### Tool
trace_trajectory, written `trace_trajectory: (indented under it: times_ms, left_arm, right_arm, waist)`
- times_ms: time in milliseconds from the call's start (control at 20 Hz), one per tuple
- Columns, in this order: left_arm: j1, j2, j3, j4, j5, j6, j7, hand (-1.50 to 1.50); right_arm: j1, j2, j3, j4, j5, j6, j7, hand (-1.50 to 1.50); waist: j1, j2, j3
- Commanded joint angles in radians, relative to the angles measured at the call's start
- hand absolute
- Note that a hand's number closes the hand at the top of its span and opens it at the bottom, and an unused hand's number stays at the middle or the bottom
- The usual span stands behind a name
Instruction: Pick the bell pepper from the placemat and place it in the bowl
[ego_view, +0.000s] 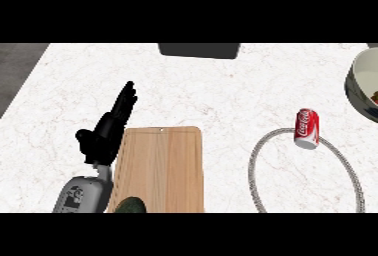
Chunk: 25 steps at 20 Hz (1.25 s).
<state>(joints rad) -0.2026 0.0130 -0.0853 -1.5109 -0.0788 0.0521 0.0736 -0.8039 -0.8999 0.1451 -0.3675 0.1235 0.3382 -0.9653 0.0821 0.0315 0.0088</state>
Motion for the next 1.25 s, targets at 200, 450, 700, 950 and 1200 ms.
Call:
trace_trajectory:
  times_ms: [200, 450, 700, 950, 1200]
  left_arm:
    - [-0.02, 0.015, 0.013, -0.008, 0.001, -0.003, 0.012, 0.0]
    - [-0.017, 0.019, 0.031, -0.013, 0.022, -0.011, 0.007, 0.0]
    - [-0.004, 0.009, 0.021, -0.008, 0.009, 0.001, -0.01, 0.0]
    - [0.021, 0.01, 0.018, -0.012, 0.02, -0.012, -0.004, 0.0]
    - [0.034, 0.018, 0.021, -0.017, 0.021, -0.017, -0.01, 0.0]
  right_arm:
    - [-0.061, -0.065, -0.066, 0.087, -0.12, 0.351, -0.015, -1.5]
    - [-0.048, -0.07, -0.086, 0.101, -0.182, 0.445, 0.046, -1.5]
    - [-0.021, -0.1, -0.083, 0.073, -0.213, 0.511, 0.076, -1.5]
    - [-0.001, -0.102, -0.085, 0.037, -0.254, 0.557, 0.114, -1.5]
    - [0.048, -0.115, -0.074, -0.005, -0.277, 0.567, 0.128, -1.5]
  waist:
    - [-0.003, 0.003, 0.0]
    - [-0.005, 0.004, 0.002]
    - [-0.018, 0.008, 0.006]
    - [-0.016, 0.005, 0.007]
    - [-0.025, 0.006, 0.009]
